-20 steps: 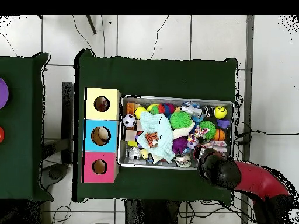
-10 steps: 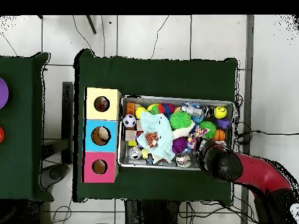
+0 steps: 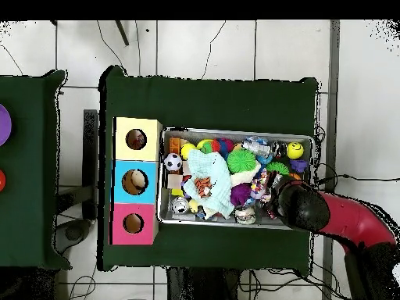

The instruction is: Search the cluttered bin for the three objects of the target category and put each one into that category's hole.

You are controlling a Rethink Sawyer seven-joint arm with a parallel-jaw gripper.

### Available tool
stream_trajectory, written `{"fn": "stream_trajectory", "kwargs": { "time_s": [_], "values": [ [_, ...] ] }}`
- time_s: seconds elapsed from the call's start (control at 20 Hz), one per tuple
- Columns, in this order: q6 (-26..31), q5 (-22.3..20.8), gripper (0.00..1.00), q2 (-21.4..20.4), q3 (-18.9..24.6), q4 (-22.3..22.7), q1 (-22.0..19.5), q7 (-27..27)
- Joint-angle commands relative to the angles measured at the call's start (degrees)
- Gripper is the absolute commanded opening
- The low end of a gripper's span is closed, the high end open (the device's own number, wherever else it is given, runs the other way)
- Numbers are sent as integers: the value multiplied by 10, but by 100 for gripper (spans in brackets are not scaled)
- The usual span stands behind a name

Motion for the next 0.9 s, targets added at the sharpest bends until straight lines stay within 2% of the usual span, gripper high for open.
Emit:
{"fn": "stream_trajectory", "kwargs": {
  "time_s": [0.05, 0.5, 0.9],
  "values": [
    [23, -7, 100, 44, 12, -43, 3, -5],
    [10, -25, 100, 58, -13, -43, 7, 2],
    [41, -34, 100, 47, -27, -44, 13, -16]
  ]
}}
